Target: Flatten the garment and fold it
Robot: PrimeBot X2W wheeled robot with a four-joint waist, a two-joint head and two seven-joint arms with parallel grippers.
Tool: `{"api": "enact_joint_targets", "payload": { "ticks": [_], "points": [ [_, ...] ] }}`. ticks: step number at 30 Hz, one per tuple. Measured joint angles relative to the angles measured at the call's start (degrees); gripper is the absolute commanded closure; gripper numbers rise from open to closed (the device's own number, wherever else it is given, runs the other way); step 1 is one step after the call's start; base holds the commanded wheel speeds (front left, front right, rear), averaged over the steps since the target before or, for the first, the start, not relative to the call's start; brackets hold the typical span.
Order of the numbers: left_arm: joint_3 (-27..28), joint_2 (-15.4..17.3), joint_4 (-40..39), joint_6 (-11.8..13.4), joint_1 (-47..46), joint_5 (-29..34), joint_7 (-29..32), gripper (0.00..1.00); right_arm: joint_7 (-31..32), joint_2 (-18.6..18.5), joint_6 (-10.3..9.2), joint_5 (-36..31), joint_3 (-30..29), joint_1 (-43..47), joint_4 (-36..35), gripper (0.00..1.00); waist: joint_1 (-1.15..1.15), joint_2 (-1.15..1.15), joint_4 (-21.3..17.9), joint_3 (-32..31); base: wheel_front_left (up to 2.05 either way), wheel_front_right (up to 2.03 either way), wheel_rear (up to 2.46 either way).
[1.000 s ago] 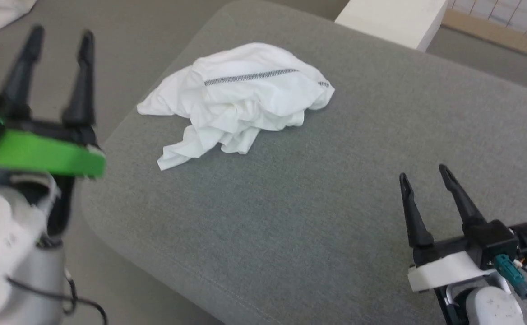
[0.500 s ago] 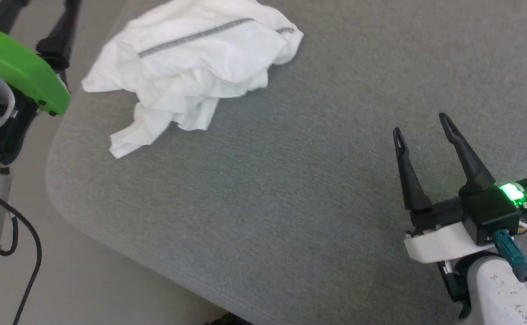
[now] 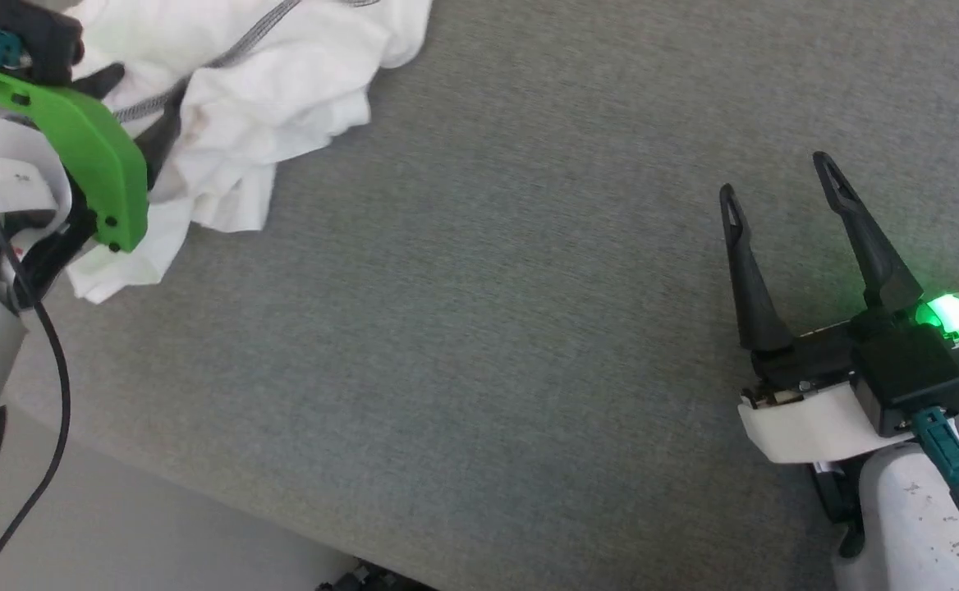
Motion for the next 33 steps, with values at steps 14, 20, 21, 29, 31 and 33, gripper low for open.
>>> {"api": "enact_joint_targets", "payload": {
  "ticks": [14, 20, 21, 29, 31, 33],
  "points": [
    [-6.5, 3.69, 5.66, -0.01, -2.68, -5.28, -0.69, 1.0, -0.89, 0.01, 0.0, 2.07, -0.31, -0.79, 0.2, 0.0, 0.0, 0.0, -4.84, 0.09, 0.0, 0.0, 0.0],
    [-4.78, 4.42, 6.62, -0.01, -2.65, -8.99, -1.13, 1.0, -2.58, 0.01, 0.0, 4.8, -0.03, -0.73, 3.11, 0.0, -0.01, 0.0, -4.99, -3.92, 0.0, 0.0, 0.0],
    [-4.39, 4.81, 6.56, -0.01, -2.64, -9.56, -1.15, 1.0, -2.89, 0.01, 0.0, 5.35, 0.01, -0.66, 3.58, 0.0, -0.01, 0.0, -5.04, -4.77, 0.0, 0.0, 0.0],
    [0.13, 7.75, 2.42, 1.29, -2.69, -13.95, -1.02, 1.0, -4.91, 0.0, 0.0, 9.84, -0.24, 0.82, 7.56, 0.0, -0.01, 0.0, -5.76, -11.82, 0.0, 0.0, 0.0],
    [1.79, 8.38, 0.63, 2.58, -2.79, -15.57, -1.03, 1.0, -5.19, 0.01, 0.0, 11.0, -0.3, 1.37, 8.43, 0.0, -0.01, 0.0, -6.11, -13.81, 0.0, 0.0, 0.0],
    [3.24, 8.8, -1.16, 3.88, -3.2, -16.69, -0.99, 1.0, -5.48, 0.01, 0.0, 12.02, -0.57, 1.77, 9.09, 0.0, -0.01, 0.0, -6.51, -15.56, 0.0, 0.0, 0.0]
  ]
}}
